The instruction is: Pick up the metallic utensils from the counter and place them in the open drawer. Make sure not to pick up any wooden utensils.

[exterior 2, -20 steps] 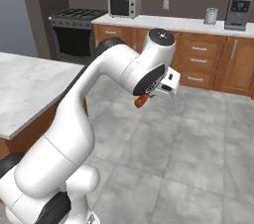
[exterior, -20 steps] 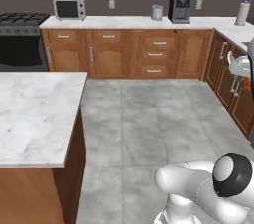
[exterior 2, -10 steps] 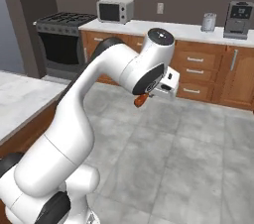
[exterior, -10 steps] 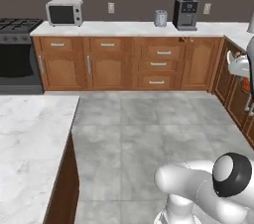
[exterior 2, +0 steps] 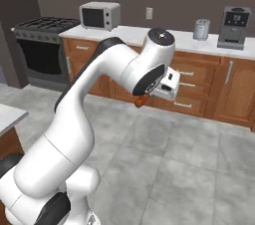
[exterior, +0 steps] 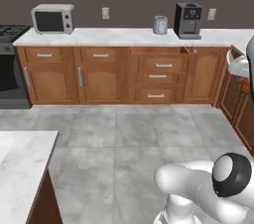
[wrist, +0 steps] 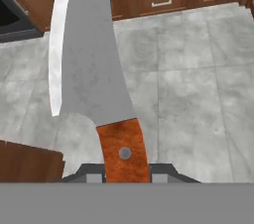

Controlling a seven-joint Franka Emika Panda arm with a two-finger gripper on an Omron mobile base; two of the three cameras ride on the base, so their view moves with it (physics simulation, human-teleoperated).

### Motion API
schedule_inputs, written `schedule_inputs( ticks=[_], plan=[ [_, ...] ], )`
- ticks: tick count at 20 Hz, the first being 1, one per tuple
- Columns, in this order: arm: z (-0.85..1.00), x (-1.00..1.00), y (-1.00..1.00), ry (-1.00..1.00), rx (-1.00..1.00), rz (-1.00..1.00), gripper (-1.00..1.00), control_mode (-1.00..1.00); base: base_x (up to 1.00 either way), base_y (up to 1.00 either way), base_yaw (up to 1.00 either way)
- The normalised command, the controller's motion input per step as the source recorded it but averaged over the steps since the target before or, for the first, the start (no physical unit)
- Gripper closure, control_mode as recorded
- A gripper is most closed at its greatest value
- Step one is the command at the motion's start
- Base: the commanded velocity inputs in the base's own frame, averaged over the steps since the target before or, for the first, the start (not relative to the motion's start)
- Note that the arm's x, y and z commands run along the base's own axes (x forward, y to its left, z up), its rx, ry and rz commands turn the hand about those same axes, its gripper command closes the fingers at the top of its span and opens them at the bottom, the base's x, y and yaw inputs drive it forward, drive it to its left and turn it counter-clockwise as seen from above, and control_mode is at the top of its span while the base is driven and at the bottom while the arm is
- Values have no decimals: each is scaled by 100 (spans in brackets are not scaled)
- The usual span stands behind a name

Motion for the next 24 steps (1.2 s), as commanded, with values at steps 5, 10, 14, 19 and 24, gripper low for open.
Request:
schedule_inputs(
  ticks=[5, 10, 14, 19, 24],
  plan=[
    [0, 0, 0, 0, 0, 0, 100, 100, 100, -63, 0],
    [0, 0, 0, 0, 0, 0, 100, 100, 100, -57, 1],
    [0, 0, 0, 0, 0, 0, 100, 100, 100, -36, 7],
    [0, 0, 0, 0, 0, 0, 100, 100, 100, -6, 13],
    [0, 0, 0, 0, 0, 0, 100, 100, 100, -1, 15]
  ],
)
